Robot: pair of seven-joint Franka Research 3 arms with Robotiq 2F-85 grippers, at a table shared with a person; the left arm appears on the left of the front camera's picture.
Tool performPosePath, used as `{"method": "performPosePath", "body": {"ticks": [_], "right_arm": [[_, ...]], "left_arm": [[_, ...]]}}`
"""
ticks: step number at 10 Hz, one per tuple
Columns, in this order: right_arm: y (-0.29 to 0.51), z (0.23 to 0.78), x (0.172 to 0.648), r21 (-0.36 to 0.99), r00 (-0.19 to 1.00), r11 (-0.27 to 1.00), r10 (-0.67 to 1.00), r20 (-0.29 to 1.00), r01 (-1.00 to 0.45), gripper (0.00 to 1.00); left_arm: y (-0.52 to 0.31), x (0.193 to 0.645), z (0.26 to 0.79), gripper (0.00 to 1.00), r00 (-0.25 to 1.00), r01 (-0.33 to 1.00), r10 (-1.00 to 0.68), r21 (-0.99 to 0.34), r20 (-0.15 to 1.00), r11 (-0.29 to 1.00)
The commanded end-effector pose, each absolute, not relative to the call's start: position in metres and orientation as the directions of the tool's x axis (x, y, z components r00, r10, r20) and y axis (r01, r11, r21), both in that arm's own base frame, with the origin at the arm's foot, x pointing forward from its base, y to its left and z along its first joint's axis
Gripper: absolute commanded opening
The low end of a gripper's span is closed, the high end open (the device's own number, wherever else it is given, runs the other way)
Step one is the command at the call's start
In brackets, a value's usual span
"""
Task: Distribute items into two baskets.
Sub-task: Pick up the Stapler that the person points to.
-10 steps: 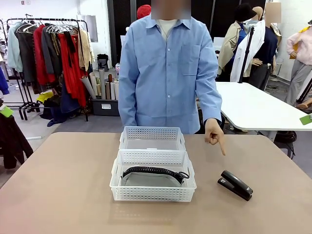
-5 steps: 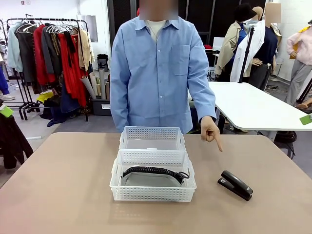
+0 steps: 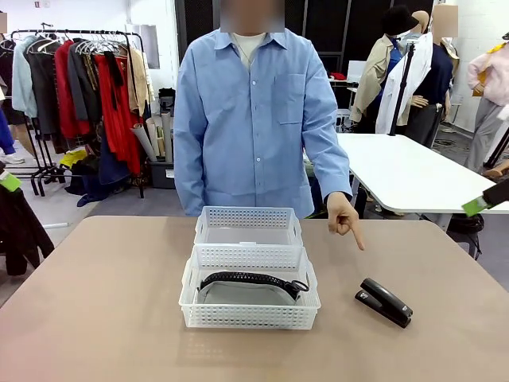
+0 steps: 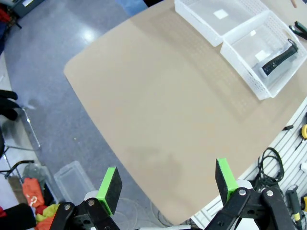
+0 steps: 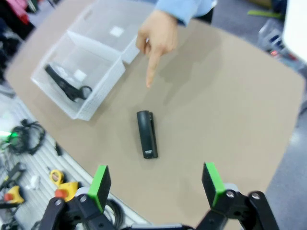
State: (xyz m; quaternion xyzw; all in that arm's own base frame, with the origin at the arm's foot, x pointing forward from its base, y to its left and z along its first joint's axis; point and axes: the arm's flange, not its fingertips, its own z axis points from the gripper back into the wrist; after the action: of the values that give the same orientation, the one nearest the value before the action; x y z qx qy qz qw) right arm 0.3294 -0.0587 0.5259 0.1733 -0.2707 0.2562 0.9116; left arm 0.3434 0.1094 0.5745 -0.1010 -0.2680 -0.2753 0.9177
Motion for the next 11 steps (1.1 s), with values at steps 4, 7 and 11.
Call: {"method": "performPosePath", "body": {"ticks": [4, 7, 11], "right_arm": [[-0.006, 0.491, 0.342, 0.196, 0.725, 0.752, 0.478, 0.496, -0.63, 1.0], [0.015, 0.463, 0.351, 0.193, 0.737, 0.745, 0.518, 0.435, -0.638, 1.0], [0.029, 0.43, 0.358, 0.169, 0.74, 0.745, 0.555, 0.38, -0.646, 1.0]], "left_arm": [[0.112, 0.343, 0.573, 1.0, 0.707, 0.561, -0.453, -0.041, 0.543, 0.827], [0.112, 0.343, 0.573, 1.0, 0.707, 0.561, -0.453, -0.041, 0.543, 0.827], [0.112, 0.343, 0.573, 1.0, 0.707, 0.561, -0.453, -0.041, 0.543, 0.827]]}}
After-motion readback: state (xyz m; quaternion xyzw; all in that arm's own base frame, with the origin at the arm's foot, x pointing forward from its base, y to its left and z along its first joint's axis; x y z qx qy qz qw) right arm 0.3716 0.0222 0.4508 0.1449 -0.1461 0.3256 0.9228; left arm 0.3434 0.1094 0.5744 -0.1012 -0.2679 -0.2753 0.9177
